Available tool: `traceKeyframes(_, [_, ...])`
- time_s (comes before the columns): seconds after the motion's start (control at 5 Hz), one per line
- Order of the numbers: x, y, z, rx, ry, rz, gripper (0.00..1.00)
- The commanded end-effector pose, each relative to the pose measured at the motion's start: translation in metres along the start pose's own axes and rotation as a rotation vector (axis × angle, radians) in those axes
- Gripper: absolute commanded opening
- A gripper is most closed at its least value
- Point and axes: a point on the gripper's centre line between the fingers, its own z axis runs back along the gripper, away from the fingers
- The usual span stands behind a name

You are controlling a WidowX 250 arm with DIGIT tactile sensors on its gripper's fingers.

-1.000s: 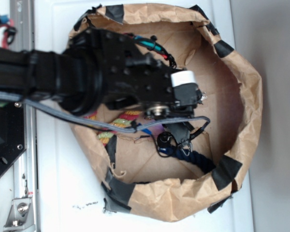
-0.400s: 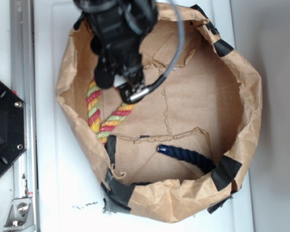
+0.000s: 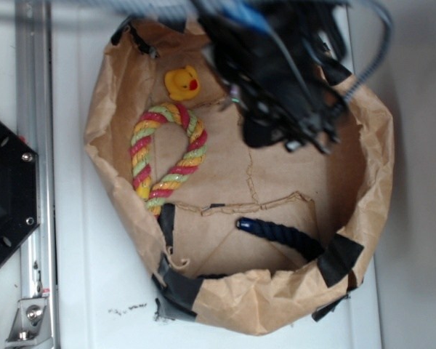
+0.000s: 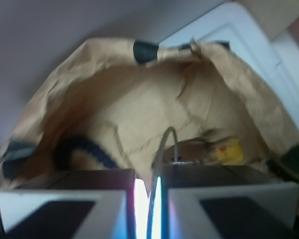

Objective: Grab the silver keys.

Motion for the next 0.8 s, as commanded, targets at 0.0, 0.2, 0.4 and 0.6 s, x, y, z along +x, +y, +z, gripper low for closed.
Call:
traceKeyframes(0.0, [0.0094, -0.0023, 0.0158, -0.029, -0.123, -0.033, 0.00])
traceKeyframes(0.2, [0.0085, -0.0011, 0.0156, -0.044, -0.130, -0.039, 0.00])
traceKeyframes(0.4, [0.0056, 0.0007, 0.0138, -0.055, -0.135, -0.041, 0.00])
traceKeyframes(0.6, [0.0030, 0.0038, 0.0114, -0.051, -0.142, -0.038, 0.00])
